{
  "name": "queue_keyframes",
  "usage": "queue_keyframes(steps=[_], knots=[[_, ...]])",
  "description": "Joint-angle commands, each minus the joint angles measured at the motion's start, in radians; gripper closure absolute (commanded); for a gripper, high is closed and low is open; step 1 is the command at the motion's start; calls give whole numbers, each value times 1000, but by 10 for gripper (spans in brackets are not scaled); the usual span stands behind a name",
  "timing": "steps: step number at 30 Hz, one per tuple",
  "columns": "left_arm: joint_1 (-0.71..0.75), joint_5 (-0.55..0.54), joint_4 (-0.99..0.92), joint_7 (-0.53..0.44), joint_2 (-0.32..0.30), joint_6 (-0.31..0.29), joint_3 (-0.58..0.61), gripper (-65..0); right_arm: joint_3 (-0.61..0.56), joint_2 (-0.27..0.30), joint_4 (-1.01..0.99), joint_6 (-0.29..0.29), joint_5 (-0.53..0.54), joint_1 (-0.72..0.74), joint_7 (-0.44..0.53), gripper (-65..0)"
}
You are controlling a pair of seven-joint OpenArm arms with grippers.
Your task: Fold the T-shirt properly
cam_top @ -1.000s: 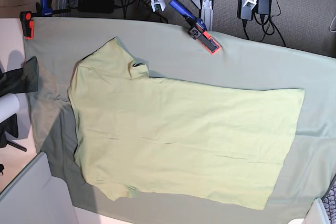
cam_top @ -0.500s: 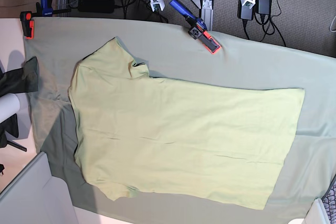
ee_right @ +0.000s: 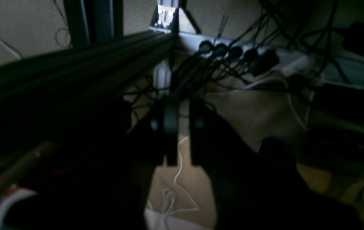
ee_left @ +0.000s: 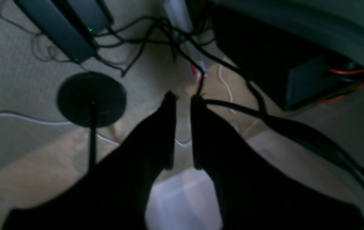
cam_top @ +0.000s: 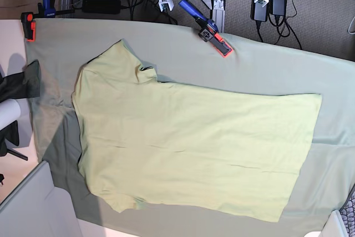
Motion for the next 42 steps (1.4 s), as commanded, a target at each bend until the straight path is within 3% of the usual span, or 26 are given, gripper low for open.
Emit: queue_keyframes(steps=[1, 9, 18, 24, 31, 33, 39, 42], knots=[[25, 1, 31, -12, -9, -14, -1, -84, -1, 6, 8, -7, -3, -16, 6, -55], [251, 1, 387, -134, -84, -14, -1, -84, -1, 53, 172, -7, -2, -179, 6, -55], [480, -21, 810, -123, -166, -14, -10, -85, -1, 151, 546, -7, -2, -436, -7, -55], [654, -26, 1108, -104, -174, -16, -127, -107, 0, 238, 801, -7, -2, -616, -48, -55], [786, -177, 1386, -56, -174, -209, -262, -171, 54, 317, 1120, -7, 6, -806, -53, -55], [800, -218, 1441, -33, -174, -299, -295, -183, 90, 326, 1210, -8, 34, -844, -82, -55], [834, -362, 1541, 2, -174, -312, -377, -183, 237, 327, 1448, -7, 171, -910, -184, -63], [846, -389, 1565, 9, -174, -312, -404, -183, 307, 327, 1549, -7, 240, -909, -247, -149]])
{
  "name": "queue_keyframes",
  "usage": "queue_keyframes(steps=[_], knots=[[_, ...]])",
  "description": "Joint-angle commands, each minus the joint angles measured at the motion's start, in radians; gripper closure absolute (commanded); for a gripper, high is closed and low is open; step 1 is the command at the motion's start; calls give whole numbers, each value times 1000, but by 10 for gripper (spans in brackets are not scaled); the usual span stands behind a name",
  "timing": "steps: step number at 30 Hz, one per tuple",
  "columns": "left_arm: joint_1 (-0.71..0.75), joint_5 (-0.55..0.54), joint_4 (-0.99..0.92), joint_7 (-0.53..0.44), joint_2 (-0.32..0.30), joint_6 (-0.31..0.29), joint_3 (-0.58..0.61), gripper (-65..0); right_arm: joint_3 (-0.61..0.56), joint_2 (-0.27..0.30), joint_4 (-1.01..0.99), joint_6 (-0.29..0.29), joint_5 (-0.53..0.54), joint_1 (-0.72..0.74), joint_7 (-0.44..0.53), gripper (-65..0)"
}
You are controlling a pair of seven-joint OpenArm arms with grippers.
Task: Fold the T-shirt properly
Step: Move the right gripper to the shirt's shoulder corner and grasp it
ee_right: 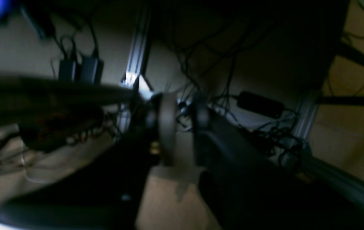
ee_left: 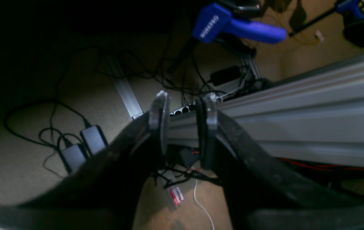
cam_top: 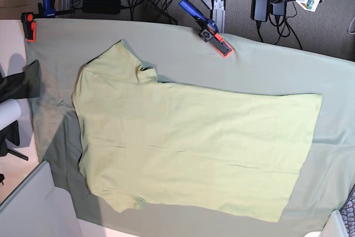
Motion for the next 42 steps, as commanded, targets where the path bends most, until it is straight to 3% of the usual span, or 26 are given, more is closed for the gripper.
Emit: queue_keyframes(steps=[1, 3, 8, 13, 19, 29, 42], knots=[[18, -17, 21, -14, -5, -16, -10, -184, 27, 8, 41, 3, 21, -10, 1, -188], [21, -18, 21, -11, -5, -16, -22, -188, 65, 8, 86, 2, 51, -8, -6, -250], [22, -82, 21, 47, -5, -16, -45, -313, 159, -3, 133, -31, 148, 48, -7, -320], [22, -139, 21, 110, -5, -16, -45, -317, 240, -38, 131, -41, 244, 164, -79, -326], [22, -140, 21, 113, -5, -16, -45, -317, 249, -112, 33, -61, 267, 295, -123, -416], [22, -185, 21, 172, -5, -16, -45, -317, 229, -203, -51, -38, 284, 375, -134, -416], [19, -193, 21, 169, -68, -16, -45, -317, 207, -239, -76, -37, 298, 489, -150, -415]])
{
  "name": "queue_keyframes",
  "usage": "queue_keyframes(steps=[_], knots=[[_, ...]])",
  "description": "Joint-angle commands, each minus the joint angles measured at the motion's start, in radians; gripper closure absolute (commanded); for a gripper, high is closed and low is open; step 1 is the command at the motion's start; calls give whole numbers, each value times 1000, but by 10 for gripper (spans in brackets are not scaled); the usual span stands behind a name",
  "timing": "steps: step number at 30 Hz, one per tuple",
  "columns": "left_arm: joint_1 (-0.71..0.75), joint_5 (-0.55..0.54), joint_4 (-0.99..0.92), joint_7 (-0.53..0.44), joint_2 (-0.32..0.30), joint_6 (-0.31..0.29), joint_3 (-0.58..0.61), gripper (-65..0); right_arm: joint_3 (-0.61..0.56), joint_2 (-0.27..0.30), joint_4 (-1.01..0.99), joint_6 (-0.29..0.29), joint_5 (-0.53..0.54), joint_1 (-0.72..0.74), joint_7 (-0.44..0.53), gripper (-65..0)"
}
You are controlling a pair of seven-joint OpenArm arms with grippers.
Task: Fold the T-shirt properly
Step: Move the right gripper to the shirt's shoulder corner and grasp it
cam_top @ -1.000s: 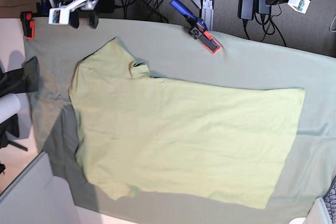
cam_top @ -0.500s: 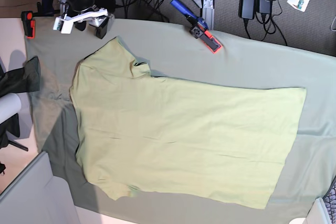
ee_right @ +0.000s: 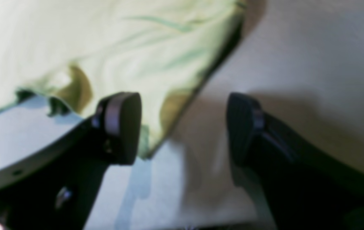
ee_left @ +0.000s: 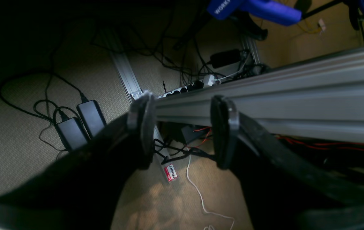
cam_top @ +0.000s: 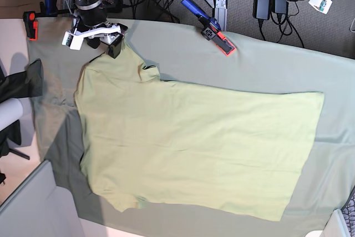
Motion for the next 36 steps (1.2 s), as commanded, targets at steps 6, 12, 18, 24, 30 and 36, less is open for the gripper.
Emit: queue_keyframes(steps=[6, 12, 18, 24, 30, 36], knots=[[13, -33, 15, -17, -5, -16, -3, -317, -68, -5, -17, 12, -25, 48, 16, -415], [8, -34, 15, -18, -5, -16, -3, -317, -71, -57, -83, 12, -34, 88, 17, -413], [7, -34, 15, -19, -5, -16, -3, -317, -71, -72, -87, 11, -35, 88, 16, -283], [7, -34, 15, -22, -5, -16, -3, -317, -71, -74, -86, 12, -95, 87, 2, -110], [7, -33, 15, -21, -5, -16, -3, -317, -71, -75, -57, 12, -79, 87, -72, -230], [7, -33, 15, -18, -5, -16, -3, -317, -58, -81, 48, 12, -76, 82, -141, -317]])
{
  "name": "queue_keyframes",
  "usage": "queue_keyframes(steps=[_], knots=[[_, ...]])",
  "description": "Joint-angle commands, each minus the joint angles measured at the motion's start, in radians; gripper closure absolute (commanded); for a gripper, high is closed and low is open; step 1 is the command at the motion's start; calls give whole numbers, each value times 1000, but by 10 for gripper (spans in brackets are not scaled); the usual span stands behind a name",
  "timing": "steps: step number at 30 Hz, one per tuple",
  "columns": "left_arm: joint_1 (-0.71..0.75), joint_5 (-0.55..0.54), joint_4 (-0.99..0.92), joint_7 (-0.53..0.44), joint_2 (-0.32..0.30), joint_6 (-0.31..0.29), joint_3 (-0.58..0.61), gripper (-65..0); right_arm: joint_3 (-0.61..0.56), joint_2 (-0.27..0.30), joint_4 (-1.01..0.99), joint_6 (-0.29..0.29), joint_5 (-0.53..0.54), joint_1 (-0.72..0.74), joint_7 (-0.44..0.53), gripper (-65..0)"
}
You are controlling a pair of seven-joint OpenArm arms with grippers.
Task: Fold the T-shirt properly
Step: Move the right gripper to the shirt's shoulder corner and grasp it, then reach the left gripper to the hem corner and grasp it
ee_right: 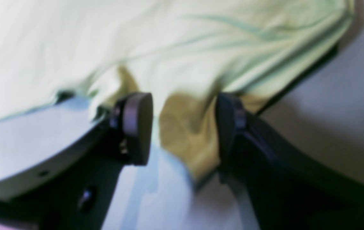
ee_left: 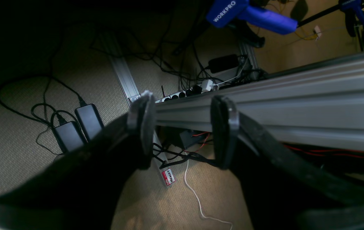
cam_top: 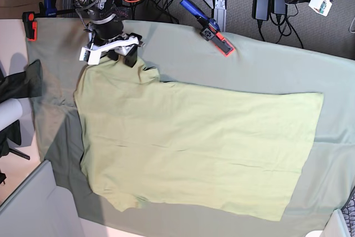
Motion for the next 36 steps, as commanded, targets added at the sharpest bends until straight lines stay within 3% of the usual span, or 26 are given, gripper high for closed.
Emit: queue_keyframes(steps=[1, 6, 13, 24, 30, 32, 36], knots=[[12, -14, 15, -14, -6, -17, -3, -317, 21, -8, 37, 7, 8, -1, 0, -317], [13, -14, 15, -3, -6, -17, -3, -317, 140, -59, 82, 8, 40, -1, -13, -317], [13, -15, 15, 0, -37, -17, -3, -317, 233, -68, 81, 7, 56, 2, -11, -317], [12, -15, 15, -4, -50, -17, -3, -317, 231, -68, -57, -3, 72, 53, 3, -317], [12, -15, 15, -4, -50, -17, -3, -317, 189, -68, -89, 53, 101, 63, -2, -315], [12, -15, 15, -4, -50, -17, -4, -317, 167, -69, -89, 53, 101, 63, -2, -276], [12, -55, 15, -4, -50, -17, -43, -317, 152, -77, -89, 53, 97, 63, -3, -61]])
